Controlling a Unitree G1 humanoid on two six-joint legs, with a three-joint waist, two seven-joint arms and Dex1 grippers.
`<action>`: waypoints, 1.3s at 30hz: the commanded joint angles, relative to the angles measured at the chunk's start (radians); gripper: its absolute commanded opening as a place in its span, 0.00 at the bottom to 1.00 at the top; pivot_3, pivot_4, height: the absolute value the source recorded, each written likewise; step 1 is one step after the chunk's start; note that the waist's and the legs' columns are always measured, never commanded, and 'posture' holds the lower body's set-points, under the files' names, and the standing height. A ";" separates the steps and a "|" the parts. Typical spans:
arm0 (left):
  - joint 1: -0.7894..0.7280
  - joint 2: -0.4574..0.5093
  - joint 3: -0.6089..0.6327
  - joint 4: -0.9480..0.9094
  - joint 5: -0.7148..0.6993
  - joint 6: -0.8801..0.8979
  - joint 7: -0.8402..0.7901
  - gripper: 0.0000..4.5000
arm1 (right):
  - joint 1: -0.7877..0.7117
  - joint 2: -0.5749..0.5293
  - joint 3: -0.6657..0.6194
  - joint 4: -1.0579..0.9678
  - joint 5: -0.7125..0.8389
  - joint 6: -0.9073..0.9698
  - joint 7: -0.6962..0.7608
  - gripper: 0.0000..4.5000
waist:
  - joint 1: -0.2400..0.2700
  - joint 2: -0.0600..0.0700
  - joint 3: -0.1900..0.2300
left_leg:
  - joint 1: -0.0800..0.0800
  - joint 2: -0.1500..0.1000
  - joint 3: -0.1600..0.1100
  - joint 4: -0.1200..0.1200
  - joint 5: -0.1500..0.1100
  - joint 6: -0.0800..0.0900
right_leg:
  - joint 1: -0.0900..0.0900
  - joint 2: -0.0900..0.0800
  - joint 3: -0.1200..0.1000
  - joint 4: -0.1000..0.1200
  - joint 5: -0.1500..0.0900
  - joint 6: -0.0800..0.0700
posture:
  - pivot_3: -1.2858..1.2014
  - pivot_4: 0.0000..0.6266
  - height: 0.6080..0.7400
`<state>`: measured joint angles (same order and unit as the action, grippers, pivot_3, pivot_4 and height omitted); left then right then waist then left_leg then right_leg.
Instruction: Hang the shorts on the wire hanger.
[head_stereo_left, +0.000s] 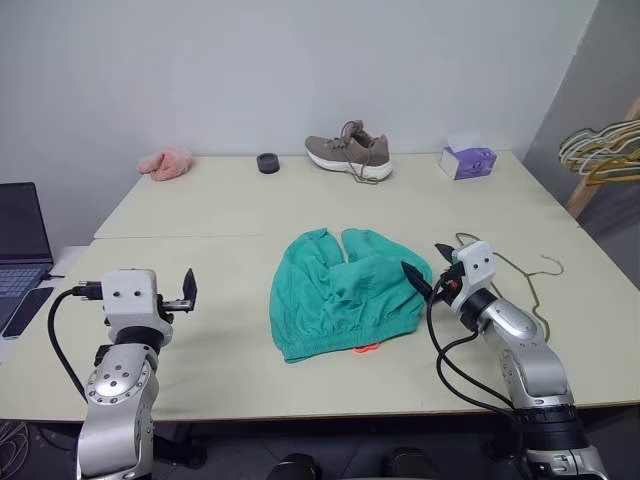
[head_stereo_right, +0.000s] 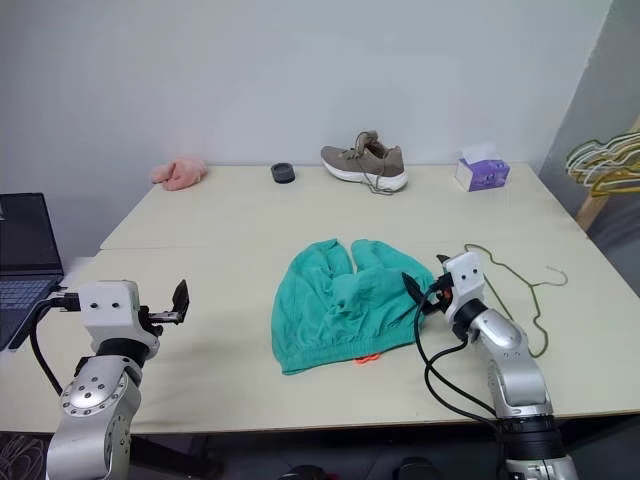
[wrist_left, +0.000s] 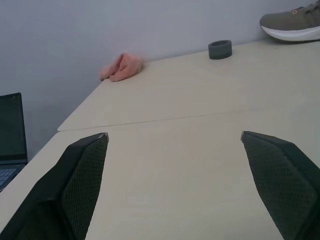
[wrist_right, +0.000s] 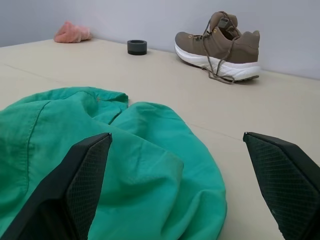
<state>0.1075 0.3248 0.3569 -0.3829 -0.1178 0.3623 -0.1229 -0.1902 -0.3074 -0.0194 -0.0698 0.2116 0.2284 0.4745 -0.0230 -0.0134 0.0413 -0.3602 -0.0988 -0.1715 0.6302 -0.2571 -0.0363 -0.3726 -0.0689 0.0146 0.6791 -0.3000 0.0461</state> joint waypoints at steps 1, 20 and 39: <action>-0.004 0.009 -0.001 -0.046 -0.001 -0.036 -0.011 1.00 | -0.022 -0.007 -0.019 -0.031 0.014 -0.007 0.003 1.00 | 0.000 0.000 0.000 | 0.000 0.000 0.000 0.000 0.000 0.000 | 0.000 0.000 0.000 0.000 0.000 0.000 | 0.51 0.00 1.00; 0.013 0.010 0.005 -0.058 -0.006 -0.065 -0.039 1.00 | -0.014 -0.035 0.015 -0.046 0.006 -0.020 0.057 1.00 | 0.000 0.000 0.000 | 0.001 0.002 0.002 0.000 0.000 0.000 | 0.000 0.002 0.001 0.000 0.001 -0.001 | 0.51 0.00 1.00; 0.061 0.024 -0.027 -0.100 -0.185 -0.101 -0.249 1.00 | 0.059 -0.172 0.049 -0.123 0.085 0.119 0.237 1.00 | 0.000 0.000 0.000 | 0.000 0.003 0.003 0.000 0.000 0.000 | 0.000 0.003 0.002 -0.002 0.002 -0.002 | 0.50 0.00 1.00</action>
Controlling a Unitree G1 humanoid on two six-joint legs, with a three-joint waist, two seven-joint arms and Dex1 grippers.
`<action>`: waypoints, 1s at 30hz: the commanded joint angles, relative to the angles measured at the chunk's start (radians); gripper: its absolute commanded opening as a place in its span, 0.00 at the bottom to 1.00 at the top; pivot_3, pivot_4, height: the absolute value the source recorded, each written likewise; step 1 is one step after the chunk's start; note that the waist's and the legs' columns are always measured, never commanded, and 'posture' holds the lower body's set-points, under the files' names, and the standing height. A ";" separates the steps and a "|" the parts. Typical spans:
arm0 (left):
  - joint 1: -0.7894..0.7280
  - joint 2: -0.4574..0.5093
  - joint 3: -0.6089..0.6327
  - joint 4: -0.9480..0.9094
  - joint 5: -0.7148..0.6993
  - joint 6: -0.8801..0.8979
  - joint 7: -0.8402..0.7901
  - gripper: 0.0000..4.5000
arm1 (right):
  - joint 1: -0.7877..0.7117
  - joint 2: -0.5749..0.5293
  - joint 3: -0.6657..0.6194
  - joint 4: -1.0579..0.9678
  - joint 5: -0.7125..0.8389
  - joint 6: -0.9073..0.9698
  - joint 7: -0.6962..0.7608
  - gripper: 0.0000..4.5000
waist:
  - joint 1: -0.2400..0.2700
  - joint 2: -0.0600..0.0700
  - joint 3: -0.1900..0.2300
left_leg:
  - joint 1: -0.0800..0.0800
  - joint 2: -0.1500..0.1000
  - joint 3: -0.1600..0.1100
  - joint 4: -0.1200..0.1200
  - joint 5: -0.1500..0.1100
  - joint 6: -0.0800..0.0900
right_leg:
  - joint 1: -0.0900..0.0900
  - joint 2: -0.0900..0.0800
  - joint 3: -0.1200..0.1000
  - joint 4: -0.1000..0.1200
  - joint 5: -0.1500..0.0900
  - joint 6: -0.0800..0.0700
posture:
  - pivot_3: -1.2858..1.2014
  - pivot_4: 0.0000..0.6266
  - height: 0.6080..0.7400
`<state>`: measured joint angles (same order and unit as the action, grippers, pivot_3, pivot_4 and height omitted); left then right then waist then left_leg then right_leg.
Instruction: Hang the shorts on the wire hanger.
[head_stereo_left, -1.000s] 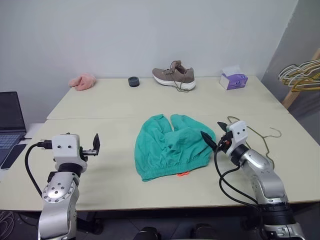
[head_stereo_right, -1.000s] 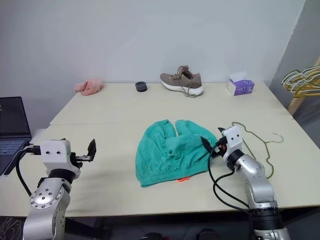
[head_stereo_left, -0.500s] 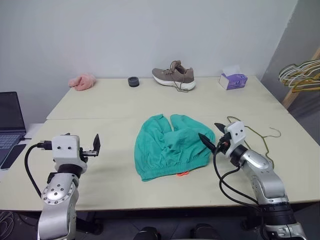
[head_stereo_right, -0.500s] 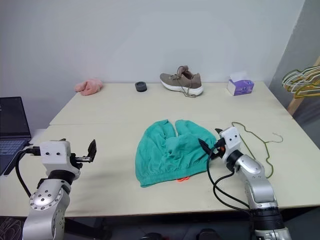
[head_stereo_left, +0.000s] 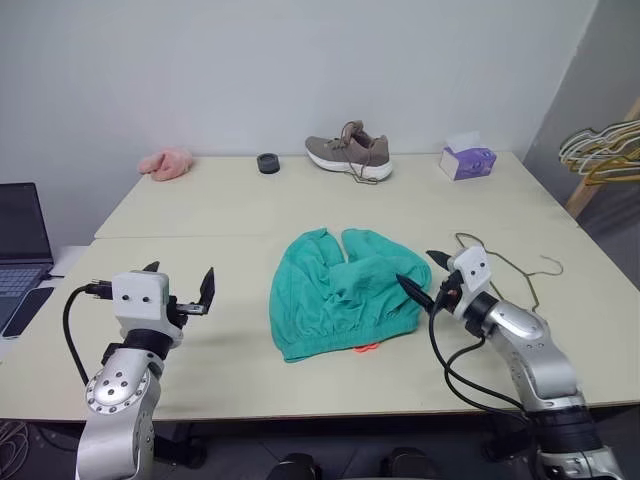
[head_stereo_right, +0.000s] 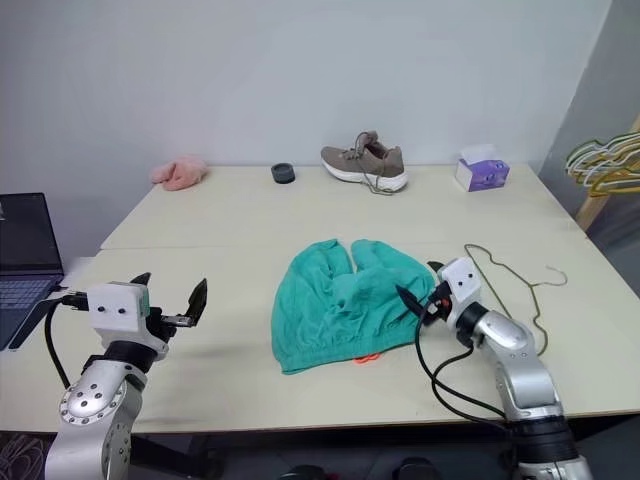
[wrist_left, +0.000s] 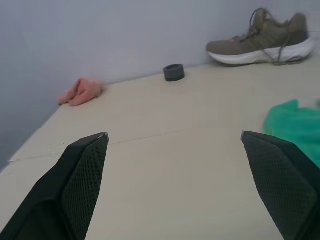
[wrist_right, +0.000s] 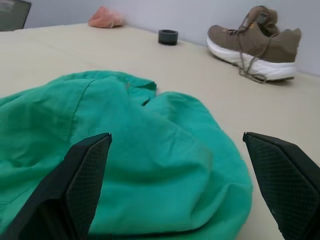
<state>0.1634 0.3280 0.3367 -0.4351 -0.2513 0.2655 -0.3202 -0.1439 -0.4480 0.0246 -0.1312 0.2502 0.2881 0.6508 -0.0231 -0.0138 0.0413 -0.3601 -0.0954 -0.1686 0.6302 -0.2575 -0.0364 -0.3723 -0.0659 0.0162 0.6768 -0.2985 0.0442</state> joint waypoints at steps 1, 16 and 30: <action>0.015 0.034 -0.019 -0.048 -0.052 -0.001 -0.073 1.00 | 0.023 -0.049 0.008 -0.074 0.056 0.098 0.071 1.00 | -0.001 0.000 0.000 | 0.000 0.000 0.000 0.000 0.000 0.000 | 0.000 0.000 0.000 0.000 0.000 0.000 | 0.50 0.00 1.00; 0.088 0.231 -0.120 -0.012 -0.069 -0.003 -0.346 1.00 | -0.066 0.032 0.004 -0.100 0.261 0.720 -0.011 1.00 | -0.009 0.001 0.002 | 0.001 0.003 0.002 0.000 0.000 0.000 | 0.000 0.002 0.001 0.000 0.002 -0.003 | 0.48 0.00 1.00; 0.127 0.231 -0.141 0.019 -0.021 -0.063 -0.371 1.00 | -0.347 -0.029 0.128 0.218 0.093 0.549 0.029 0.34 | -0.011 0.003 0.003 | 0.000 0.003 0.004 0.000 -0.001 0.000 | -0.002 0.001 0.001 -0.002 0.003 -0.002 | 0.49 0.00 1.00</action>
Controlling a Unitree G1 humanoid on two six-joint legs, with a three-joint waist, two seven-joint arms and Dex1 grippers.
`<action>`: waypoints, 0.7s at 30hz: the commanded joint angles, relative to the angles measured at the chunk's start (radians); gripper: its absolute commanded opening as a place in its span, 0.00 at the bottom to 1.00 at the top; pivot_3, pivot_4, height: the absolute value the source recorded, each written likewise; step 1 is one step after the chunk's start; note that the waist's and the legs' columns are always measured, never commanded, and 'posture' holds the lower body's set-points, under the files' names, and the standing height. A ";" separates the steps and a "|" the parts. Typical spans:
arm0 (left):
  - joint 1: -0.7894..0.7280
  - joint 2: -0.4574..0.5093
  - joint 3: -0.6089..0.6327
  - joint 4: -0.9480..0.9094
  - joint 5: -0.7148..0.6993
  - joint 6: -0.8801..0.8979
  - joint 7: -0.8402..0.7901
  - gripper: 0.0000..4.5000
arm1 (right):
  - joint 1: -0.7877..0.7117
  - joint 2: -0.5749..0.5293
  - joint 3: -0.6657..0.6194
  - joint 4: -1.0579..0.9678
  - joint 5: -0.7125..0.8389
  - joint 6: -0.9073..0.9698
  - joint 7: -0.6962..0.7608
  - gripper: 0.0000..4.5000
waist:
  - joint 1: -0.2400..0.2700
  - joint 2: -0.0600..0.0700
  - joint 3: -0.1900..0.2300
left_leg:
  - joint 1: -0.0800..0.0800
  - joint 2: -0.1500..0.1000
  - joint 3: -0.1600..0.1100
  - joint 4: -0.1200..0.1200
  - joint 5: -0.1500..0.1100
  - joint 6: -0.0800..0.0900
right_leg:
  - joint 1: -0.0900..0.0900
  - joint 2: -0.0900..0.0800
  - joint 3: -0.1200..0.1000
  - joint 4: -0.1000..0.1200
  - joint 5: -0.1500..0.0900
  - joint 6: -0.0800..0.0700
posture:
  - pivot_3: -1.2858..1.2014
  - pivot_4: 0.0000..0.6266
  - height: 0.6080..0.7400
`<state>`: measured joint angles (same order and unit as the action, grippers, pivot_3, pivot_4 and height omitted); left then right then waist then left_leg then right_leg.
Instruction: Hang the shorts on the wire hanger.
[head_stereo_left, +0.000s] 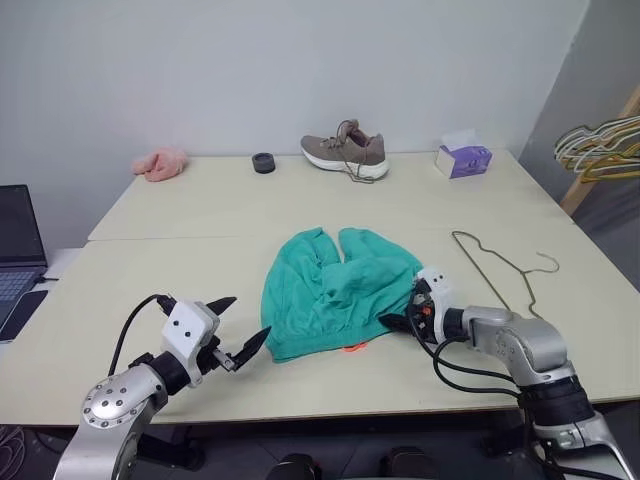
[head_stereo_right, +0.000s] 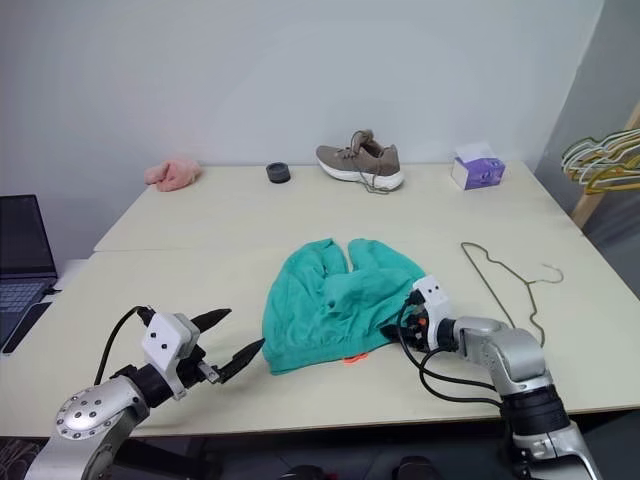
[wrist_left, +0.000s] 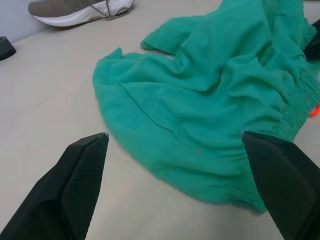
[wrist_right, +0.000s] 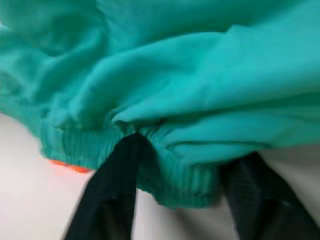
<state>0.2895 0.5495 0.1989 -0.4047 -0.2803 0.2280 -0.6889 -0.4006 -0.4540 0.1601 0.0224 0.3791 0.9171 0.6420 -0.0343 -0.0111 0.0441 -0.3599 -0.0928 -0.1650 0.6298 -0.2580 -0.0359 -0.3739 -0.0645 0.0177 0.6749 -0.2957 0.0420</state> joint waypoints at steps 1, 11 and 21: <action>0.001 0.010 -0.004 -0.011 0.009 -0.027 -0.003 1.00 | -0.125 -0.033 0.000 0.105 -0.051 -0.106 0.058 0.29 | -0.001 0.000 0.000 | 0.000 0.000 0.001 0.000 0.000 0.000 | 0.000 0.000 0.000 0.000 0.000 0.000 | 0.49 0.00 1.00; 0.007 0.010 -0.030 -0.020 0.027 -0.033 0.000 1.00 | -0.648 -0.065 0.166 0.829 -0.386 -0.686 0.220 0.00 | -0.018 0.003 0.002 | 0.000 0.000 0.003 -0.001 0.000 0.000 | -0.002 0.001 -0.001 -0.001 0.004 -0.005 | 0.49 0.00 1.00; -0.001 0.018 -0.050 -0.014 0.038 -0.040 -0.006 1.00 | -0.711 -0.049 0.187 1.011 -0.544 -1.004 0.252 0.50 | -0.026 0.003 0.002 | -0.003 0.000 0.002 -0.001 0.000 -0.001 | -0.005 0.001 0.003 0.000 0.004 -0.007 | 0.48 0.00 1.00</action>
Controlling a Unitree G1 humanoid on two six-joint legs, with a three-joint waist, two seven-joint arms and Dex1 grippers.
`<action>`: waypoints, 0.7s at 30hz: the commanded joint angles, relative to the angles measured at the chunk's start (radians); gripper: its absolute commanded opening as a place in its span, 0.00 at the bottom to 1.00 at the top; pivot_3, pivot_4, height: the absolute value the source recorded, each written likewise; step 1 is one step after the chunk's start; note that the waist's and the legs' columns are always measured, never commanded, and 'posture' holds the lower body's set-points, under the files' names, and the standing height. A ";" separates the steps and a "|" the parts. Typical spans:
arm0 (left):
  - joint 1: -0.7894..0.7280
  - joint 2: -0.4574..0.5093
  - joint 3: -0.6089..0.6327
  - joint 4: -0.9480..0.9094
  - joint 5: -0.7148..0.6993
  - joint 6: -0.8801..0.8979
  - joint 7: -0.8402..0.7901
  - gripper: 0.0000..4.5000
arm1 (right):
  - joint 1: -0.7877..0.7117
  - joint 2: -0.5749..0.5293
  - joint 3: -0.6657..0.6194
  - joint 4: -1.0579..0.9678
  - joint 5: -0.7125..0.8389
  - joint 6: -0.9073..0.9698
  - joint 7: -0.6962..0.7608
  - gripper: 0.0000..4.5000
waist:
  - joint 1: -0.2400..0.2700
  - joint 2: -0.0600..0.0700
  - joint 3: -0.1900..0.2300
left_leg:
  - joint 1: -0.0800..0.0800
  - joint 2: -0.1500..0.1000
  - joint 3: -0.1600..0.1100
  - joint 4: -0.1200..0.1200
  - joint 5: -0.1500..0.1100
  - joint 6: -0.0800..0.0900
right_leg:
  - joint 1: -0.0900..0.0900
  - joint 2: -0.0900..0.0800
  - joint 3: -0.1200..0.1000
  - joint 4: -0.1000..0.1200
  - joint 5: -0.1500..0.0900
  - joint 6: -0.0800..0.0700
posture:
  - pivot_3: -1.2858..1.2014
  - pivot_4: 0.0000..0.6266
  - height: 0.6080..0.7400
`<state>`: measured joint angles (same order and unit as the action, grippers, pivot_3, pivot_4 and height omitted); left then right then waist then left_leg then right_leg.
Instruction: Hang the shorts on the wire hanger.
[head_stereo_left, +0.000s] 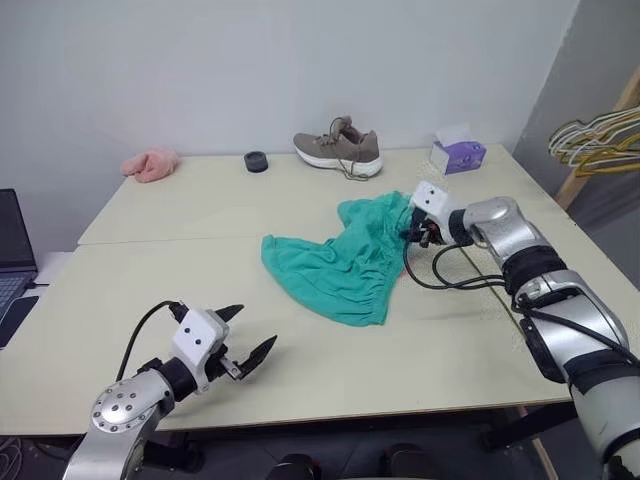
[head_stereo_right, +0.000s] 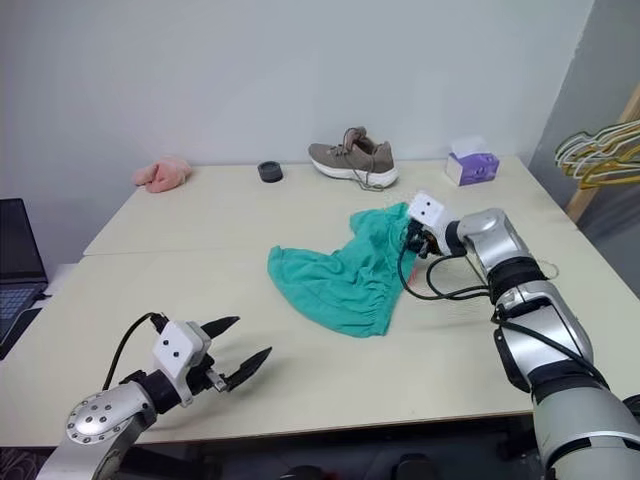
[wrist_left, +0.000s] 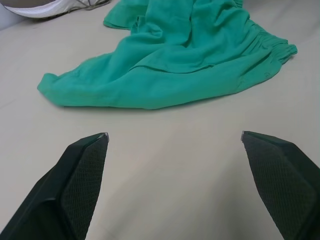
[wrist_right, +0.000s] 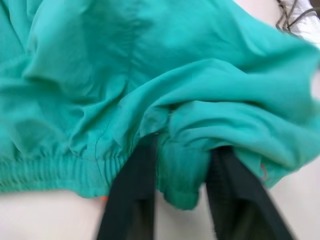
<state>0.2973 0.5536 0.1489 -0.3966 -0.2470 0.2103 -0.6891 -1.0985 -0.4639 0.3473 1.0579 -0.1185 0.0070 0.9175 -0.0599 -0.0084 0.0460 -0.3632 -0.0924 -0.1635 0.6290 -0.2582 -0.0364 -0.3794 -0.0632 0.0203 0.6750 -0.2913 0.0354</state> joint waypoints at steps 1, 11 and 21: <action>-0.007 0.015 0.000 -0.022 0.004 -0.024 -0.007 1.00 | -0.004 -0.053 0.001 -0.032 -0.062 -0.117 -0.029 0.57 | 0.000 0.000 0.000 | 0.000 0.000 0.000 0.000 0.000 0.000 | 0.000 0.000 0.000 0.000 0.000 0.000 | 0.48 0.00 1.00; -0.011 0.024 0.008 0.033 -0.004 -0.064 -0.036 1.00 | 0.217 -0.235 -0.083 -0.389 0.044 -0.243 0.170 0.99 | -0.003 0.000 0.000 | 0.000 0.001 0.001 0.000 0.000 0.000 | 0.001 0.000 0.000 0.001 0.000 0.000 | 0.47 0.00 1.00; -0.036 0.062 0.026 0.045 -0.071 -0.021 -0.102 1.00 | 0.666 -0.222 -0.034 -1.091 0.179 -0.006 0.253 0.99 | -0.025 0.000 -0.001 | 0.001 0.002 0.000 0.001 0.000 0.000 | 0.002 0.000 -0.001 0.001 -0.003 0.005 | 0.46 0.00 1.00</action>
<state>0.2671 0.5996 0.1612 -0.3222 -0.2917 0.1825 -0.7745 -0.4213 -0.6875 0.3151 0.0316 0.0882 -0.0186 1.1984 -0.0851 -0.0084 0.0455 -0.3615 -0.0903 -0.1626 0.6307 -0.2583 -0.0362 -0.3770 -0.0629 0.0195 0.6765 -0.2932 0.0401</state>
